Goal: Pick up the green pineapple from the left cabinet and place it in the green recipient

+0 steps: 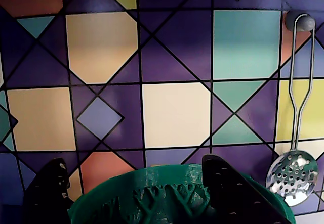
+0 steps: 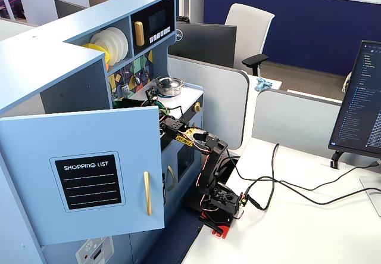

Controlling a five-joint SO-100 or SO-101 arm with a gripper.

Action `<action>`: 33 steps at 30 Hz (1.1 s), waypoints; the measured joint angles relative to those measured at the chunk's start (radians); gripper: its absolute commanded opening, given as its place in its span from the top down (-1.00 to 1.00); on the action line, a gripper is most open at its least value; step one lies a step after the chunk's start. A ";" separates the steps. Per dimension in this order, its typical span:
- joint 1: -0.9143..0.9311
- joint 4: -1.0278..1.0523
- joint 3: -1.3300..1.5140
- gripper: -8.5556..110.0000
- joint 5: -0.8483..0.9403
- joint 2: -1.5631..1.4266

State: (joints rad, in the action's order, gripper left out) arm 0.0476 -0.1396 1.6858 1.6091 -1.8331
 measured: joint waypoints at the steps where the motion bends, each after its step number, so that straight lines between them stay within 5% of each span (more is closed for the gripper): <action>1: 0.000 0.006 0.000 0.43 0.000 -0.008; 16: 0.023 0.330 0.394 0.44 -0.032 -0.568; 28: 0.003 0.925 1.003 0.45 -0.006 -1.262; 33: 0.020 1.046 1.131 0.47 -0.009 -1.316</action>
State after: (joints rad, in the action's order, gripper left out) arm 0.0675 0.9066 2.8164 1.5999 -3.1493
